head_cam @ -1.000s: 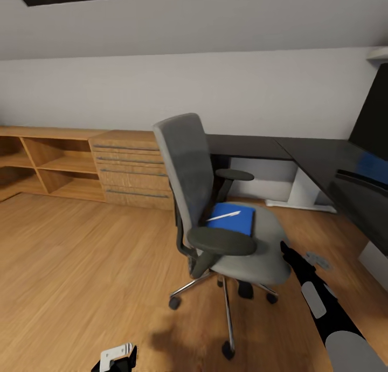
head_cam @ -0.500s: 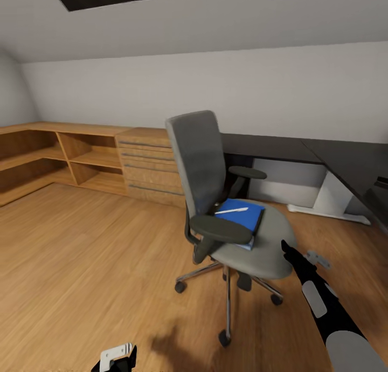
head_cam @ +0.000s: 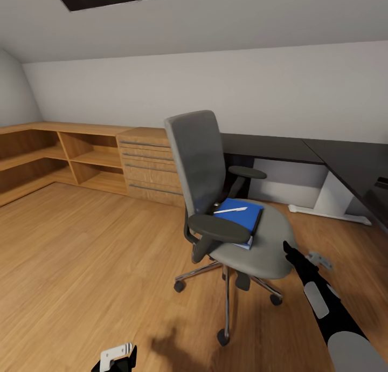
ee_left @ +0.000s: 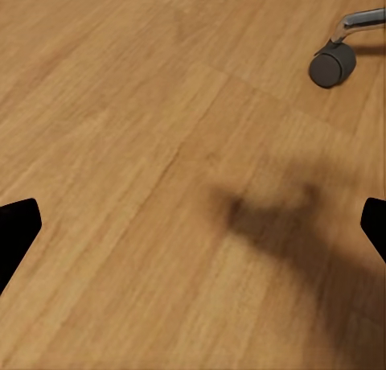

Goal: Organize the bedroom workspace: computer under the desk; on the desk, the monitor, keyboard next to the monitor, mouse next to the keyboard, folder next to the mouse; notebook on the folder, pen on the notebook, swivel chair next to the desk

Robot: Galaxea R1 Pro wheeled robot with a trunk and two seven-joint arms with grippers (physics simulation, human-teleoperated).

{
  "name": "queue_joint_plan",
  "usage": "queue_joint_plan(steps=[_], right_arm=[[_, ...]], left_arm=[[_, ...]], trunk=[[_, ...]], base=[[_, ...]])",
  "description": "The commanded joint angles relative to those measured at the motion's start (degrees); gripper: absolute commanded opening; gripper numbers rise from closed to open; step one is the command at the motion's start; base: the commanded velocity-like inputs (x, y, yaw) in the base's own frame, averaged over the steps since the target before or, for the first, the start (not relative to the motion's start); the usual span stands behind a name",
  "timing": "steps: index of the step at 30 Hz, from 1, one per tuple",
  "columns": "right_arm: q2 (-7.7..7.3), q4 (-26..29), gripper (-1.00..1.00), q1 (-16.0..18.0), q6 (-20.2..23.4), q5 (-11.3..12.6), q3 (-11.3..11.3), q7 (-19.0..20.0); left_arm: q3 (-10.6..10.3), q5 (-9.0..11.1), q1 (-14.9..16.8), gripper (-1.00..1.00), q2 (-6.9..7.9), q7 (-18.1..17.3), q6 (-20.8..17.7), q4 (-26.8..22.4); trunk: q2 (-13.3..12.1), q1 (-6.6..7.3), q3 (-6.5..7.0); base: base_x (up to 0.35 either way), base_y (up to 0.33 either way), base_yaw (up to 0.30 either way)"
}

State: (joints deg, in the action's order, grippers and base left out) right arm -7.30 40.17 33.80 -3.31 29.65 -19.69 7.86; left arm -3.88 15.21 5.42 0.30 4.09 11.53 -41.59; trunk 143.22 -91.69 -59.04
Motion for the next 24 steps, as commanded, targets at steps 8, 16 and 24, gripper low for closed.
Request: queue_joint_plan(steps=[8, 16, 24], right_arm=[[0.0, -0.25, 1.0, 0.05, 0.11, 0.65, -7.01, 0.26], [0.35, -0.03, 1.0, 0.04, 0.05, 0.67, -7.97, 0.51], [1.33, 0.21, 1.0, 0.05, -0.02, 0.67, -7.92, 0.59]], left_arm=[[-0.34, 0.28, 0.03, 1.0, 0.03, 0.39, 0.25, 0.01], [-0.37, 0.34, 0.03, 1.0, 0.01, 0.37, 0.19, 0.01], [-0.42, 0.32, 0.03, 1.0, -0.04, 0.15, 0.18, 0.01]], trunk=[[0.02, 0.01, -0.05], [0.02, 0.01, -0.05], [0.02, 0.01, -0.05]], base=[[0.0, -0.01, 0.0], [0.026, -0.001, 0.0], [0.259, 0.0, 0.0]])
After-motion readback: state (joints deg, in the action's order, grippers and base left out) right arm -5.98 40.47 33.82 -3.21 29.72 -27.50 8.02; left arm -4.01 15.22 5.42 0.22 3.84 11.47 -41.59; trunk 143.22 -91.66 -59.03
